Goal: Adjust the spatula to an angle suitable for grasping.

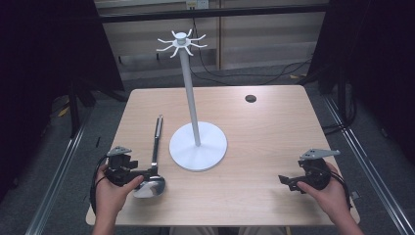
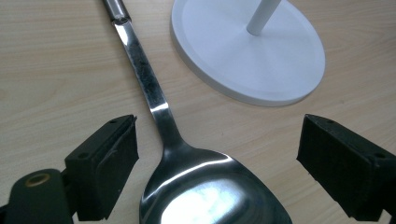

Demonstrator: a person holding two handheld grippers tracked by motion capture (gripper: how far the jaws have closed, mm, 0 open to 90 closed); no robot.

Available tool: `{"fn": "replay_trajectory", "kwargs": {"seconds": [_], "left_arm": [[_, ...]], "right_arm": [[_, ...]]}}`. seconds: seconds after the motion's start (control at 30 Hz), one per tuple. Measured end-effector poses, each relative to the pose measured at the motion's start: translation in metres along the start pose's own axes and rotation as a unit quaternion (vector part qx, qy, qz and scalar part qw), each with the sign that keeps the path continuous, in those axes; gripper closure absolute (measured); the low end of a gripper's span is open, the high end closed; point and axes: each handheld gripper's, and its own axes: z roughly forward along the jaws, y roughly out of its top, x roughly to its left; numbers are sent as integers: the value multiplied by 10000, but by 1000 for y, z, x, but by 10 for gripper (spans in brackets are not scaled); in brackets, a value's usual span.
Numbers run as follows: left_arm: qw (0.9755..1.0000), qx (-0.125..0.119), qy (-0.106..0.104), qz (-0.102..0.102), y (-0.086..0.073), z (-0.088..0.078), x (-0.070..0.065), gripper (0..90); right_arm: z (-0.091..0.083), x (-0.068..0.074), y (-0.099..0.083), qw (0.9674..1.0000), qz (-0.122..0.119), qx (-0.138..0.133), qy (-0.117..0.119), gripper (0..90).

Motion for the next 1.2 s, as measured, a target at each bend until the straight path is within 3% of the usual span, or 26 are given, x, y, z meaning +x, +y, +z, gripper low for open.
{"fn": "replay_trajectory", "kwargs": {"seconds": [0.23,0.47,0.63,0.77,0.83,1.0,1.03,1.17,1.2], "left_arm": [[9996,249,31,-119,5,5,0,139],[9983,519,-17,-279,16,16,7,159],[9959,815,150,-352,30,28,16,167],[9949,912,244,-357,37,34,19,191],[9928,1067,292,-450,43,40,21,195],[9903,1219,410,-527,48,49,24,215],[9888,1340,457,-463,50,53,25,215],[9870,1431,510,-521,51,60,26,219],[9856,1500,573,-528,51,65,27,224]], "right_arm": [[-4,-3,-2,9999,104,-16,33,30],[-3,1,-3,9999,61,90,66,30],[-2,3,-3,9999,36,104,58,30],[-2,3,-4,9999,25,123,55,32],[-2,4,-4,9999,42,156,59,32],[-3,3,-4,9999,65,138,35,33],[-3,2,-4,9999,56,129,43,33],[-3,2,-4,9999,55,146,37,34],[-3,3,-4,9999,34,144,27,34]]}}
